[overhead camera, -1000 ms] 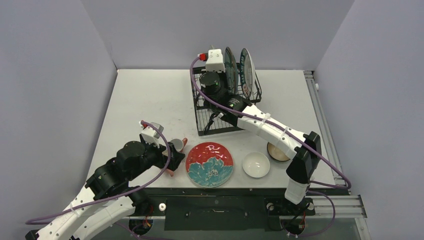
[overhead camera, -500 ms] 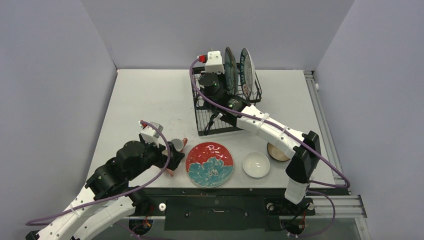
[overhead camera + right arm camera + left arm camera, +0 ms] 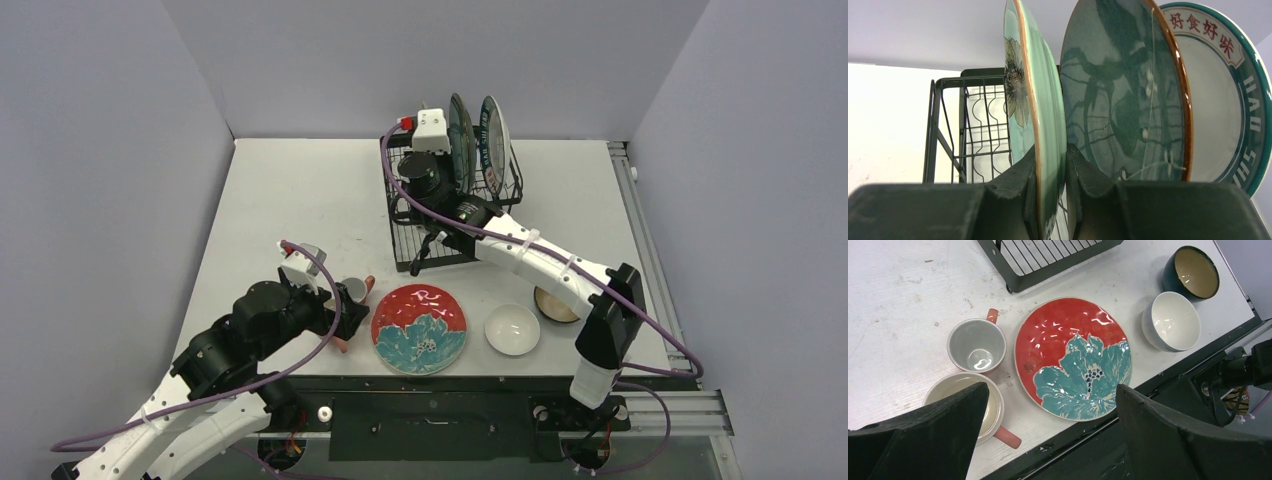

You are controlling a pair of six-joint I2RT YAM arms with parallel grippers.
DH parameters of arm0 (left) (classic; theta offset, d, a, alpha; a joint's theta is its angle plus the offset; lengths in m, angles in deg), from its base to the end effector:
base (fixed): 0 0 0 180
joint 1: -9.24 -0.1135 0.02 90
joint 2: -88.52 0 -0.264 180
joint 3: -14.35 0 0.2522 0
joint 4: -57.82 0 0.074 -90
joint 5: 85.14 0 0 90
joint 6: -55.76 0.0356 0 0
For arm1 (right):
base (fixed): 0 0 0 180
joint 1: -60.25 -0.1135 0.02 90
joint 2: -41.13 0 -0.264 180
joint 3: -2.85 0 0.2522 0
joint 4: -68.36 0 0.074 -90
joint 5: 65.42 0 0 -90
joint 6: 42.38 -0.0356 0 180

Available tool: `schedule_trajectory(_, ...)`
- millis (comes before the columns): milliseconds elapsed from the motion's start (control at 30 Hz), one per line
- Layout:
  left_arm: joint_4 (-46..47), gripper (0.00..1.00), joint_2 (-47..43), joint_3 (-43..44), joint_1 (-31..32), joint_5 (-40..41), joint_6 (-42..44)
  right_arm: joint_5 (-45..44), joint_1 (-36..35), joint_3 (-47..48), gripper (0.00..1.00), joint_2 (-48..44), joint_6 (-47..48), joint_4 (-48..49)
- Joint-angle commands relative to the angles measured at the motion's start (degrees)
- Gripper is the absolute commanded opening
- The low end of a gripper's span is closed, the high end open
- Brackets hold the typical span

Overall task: Load the mixed dishes into the dish rack
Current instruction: Insert the plate into the dish rack.

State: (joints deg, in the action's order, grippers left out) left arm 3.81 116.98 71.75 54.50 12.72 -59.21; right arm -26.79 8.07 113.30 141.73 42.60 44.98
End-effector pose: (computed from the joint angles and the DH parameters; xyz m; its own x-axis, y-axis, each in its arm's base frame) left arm 0.0792 -0.0730 0.3150 -0.5306 -0.0587 -0.8456 0.4329 0.8389 -0.3298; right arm 0.2737 0.3073 0.3936 -0.1453 -0.0981 -0.9845 -0.0148 0.9952 -0.0970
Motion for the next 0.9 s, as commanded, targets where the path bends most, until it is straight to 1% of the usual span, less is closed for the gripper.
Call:
schedule_trajectory(0, 2.84, 0.96, 0.18, 0.13, -0.48, -0.89, 0.80, -1.52, -0.44, -0.22, 0.00, -5.10, -1.61, 4.06)
schedule_trajectory(267, 2.93, 0.96, 0.00, 0.13, -0.47, -1.03, 0.80, -1.49, -0.80, -1.29, 0.00, -6.28, -3.43, 2.76)
schedule_trajectory(300, 2.91, 0.96, -0.04, 0.13, -0.51, -1.07, 0.80, -1.47, -0.92, -1.38, 0.01, -6.42, -3.51, 2.77)
schedule_trajectory(400, 2.90, 0.96, -0.18, 0.08, -0.52, -1.02, 0.80, -1.70, -1.17, -1.47, 0.10, -6.68, -3.85, 2.59)
schedule_trajectory(500, 2.93, 0.96, -0.17, 0.13, -0.52, -1.12, 0.80, -2.15, -1.36, -1.40, 0.22, -6.98, -4.10, 2.28)
schedule_trajectory(667, 3.06, 0.96, -0.09, 0.05, -0.52, -1.33, 0.85, -2.61, -1.80, -0.76, 0.36, -7.81, -4.17, 2.10)
schedule_trajectory(867, 3.16, 0.96, -0.11, 0.04, -0.51, -1.50, 0.89, -2.20, -2.23, 0.43, 0.44, -9.48, -4.28, 1.01)
